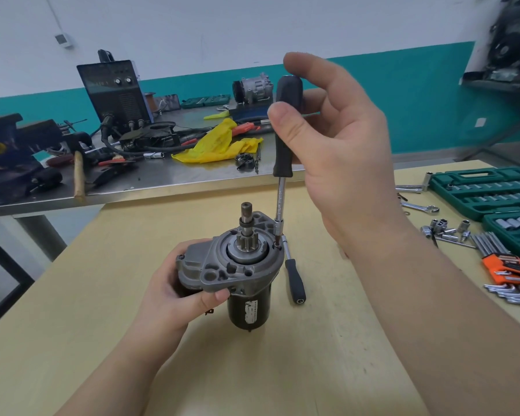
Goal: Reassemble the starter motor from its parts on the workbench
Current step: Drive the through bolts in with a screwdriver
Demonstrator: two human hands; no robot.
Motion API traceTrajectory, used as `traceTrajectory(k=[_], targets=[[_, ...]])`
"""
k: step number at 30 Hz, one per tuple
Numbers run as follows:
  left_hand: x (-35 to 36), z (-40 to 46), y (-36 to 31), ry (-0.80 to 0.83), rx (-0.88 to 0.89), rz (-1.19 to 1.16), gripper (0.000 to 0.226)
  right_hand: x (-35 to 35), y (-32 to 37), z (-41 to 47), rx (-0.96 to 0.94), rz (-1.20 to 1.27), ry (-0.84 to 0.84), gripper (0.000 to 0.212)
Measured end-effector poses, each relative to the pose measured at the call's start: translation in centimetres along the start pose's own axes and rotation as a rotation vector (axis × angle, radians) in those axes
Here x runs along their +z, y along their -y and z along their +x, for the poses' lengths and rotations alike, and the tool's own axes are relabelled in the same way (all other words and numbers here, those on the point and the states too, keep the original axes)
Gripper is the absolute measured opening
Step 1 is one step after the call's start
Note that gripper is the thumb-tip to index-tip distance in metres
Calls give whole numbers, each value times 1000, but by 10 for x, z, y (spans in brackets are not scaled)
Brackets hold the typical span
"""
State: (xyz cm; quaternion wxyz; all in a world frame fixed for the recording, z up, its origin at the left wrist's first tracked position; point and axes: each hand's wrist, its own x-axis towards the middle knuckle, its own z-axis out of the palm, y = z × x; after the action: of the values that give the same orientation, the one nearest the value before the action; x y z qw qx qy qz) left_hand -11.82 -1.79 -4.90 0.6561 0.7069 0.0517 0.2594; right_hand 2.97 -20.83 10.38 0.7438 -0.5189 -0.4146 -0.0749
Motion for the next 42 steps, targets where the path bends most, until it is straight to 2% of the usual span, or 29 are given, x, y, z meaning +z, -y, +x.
traceTrajectory(k=[5, 8, 12, 20, 24, 27, 32, 36, 40, 42], targets=[[0, 0, 1, -5, 1, 13, 82, 0, 0, -1, 32, 79, -12, 22], [0, 0, 1, -17, -4, 20, 82, -2, 2, -3, 97, 175, 33, 27], [1, -1, -1, -21, -12, 19, 82, -1, 1, -3, 47, 88, 42, 26], [1, -1, -2, -16, -18, 20, 83, 1, -2, 0, -50, -72, -59, 31], [0, -1, 0, -18, -18, 20, 84, 0, -1, -2, 10, 61, -32, 23], [0, 0, 0, -7, -8, 11, 83, -2, 1, -3, 77, 169, 18, 29], [0, 1, 0, 13, 6, -14, 80, -1, 1, -2, 22, 71, 25, 30], [0, 1, 1, 26, 13, -25, 78, 1, -1, 0, -28, 14, -46, 32], [0, 1, 1, 25, 17, -19, 79, 1, -2, -1, 25, 92, -45, 22], [0, 0, 1, 23, 12, -14, 80, -1, -1, -2, 81, 178, -12, 26]])
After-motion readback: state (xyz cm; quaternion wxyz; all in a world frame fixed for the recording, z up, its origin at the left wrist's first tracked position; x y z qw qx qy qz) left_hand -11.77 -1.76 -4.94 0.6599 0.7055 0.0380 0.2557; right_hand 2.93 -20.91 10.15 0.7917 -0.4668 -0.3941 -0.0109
